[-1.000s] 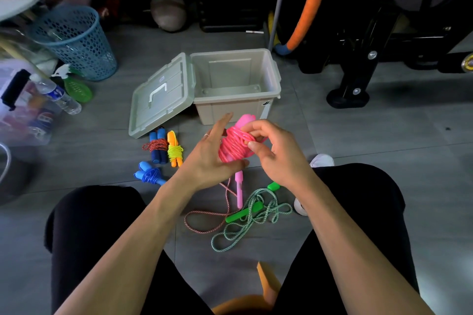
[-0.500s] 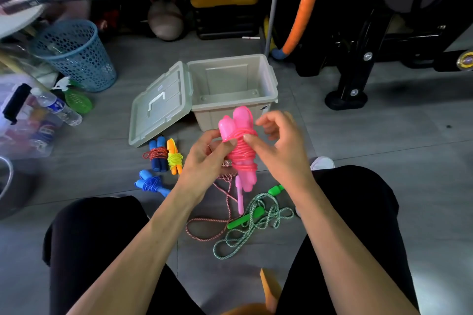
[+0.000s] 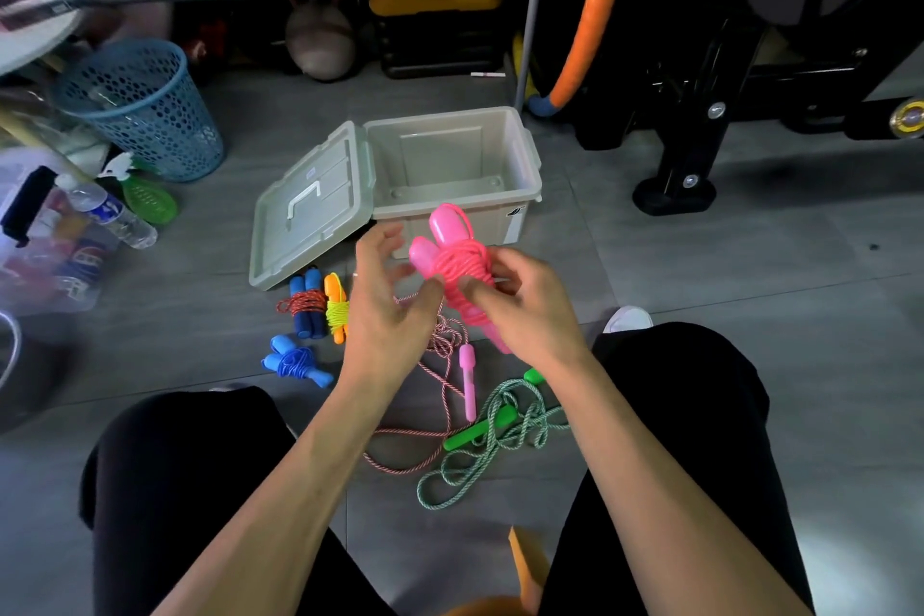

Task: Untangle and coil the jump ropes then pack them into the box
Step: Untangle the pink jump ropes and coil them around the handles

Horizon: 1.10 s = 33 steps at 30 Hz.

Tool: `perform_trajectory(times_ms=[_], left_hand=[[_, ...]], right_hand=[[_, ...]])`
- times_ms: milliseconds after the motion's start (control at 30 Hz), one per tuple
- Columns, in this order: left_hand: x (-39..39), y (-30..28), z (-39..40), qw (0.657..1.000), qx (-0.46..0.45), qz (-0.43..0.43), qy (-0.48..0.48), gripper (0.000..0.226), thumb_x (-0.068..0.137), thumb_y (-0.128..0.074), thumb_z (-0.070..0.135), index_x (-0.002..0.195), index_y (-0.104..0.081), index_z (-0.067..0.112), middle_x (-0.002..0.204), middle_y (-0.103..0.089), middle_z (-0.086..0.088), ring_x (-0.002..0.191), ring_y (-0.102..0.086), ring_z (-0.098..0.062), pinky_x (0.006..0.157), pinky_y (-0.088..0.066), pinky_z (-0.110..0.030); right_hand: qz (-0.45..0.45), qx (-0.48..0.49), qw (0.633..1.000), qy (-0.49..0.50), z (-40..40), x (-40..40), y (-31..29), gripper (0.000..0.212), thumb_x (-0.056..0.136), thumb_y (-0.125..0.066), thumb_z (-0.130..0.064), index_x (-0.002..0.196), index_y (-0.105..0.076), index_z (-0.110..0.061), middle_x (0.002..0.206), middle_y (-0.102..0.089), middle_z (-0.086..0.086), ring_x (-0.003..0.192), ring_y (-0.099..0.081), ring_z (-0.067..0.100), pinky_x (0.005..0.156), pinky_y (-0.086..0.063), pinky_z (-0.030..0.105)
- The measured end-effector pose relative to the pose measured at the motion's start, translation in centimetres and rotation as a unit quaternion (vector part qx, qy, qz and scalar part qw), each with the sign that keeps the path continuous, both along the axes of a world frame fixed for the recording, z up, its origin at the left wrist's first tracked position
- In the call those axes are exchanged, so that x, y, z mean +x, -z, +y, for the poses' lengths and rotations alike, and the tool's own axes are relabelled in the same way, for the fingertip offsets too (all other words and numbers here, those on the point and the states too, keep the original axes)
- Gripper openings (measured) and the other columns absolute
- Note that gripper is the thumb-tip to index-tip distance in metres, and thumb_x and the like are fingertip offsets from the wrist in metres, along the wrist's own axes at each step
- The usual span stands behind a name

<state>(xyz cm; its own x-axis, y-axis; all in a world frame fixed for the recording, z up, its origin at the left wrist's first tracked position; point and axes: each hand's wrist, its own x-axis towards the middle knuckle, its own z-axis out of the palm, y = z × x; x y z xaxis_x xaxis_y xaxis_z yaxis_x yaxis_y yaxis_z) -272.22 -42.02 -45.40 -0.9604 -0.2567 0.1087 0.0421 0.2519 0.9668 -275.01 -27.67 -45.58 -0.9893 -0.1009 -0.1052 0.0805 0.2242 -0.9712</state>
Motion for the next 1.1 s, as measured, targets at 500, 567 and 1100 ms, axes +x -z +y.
perform_trajectory(times_ms=[500,567,1100], left_hand=[[0.2,1.1,-0.3,0.957,-0.279,-0.036,0.068,0.019,0.067,-0.053,0.034,0.073,-0.060,0.017,0.072,-0.049,0.005,0.066,-0.047,-0.019,0.061,-0.046,-0.036],[0.1,1.2,-0.1,0.961,-0.260,-0.044,0.078,0.013,0.067,-0.054,0.025,0.067,-0.056,0.012,0.067,-0.045,0.003,0.061,-0.044,-0.021,0.055,-0.042,-0.036],[0.4,0.6,0.1,0.983,-0.185,-0.006,-0.012,0.021,0.076,-0.068,0.005,0.090,-0.077,0.018,0.075,-0.054,0.013,0.057,-0.049,-0.002,0.055,-0.031,-0.007]], right_hand=[[0.183,0.299,0.932,-0.093,0.9,0.0,0.5,0.020,0.079,-0.067,-0.025,0.092,-0.053,-0.020,0.078,-0.055,-0.002,0.069,-0.050,0.022,0.061,-0.045,0.038],[0.173,0.305,0.932,-0.096,1.0,0.0,0.7,0.020,0.080,-0.067,-0.025,0.094,-0.054,-0.021,0.079,-0.055,-0.002,0.069,-0.050,0.022,0.060,-0.044,0.037],[0.209,0.220,0.953,-0.019,0.6,0.0,1.6,0.032,0.074,-0.082,-0.021,0.098,-0.063,-0.015,0.099,-0.052,0.002,0.084,-0.061,0.021,0.074,-0.054,0.042]])
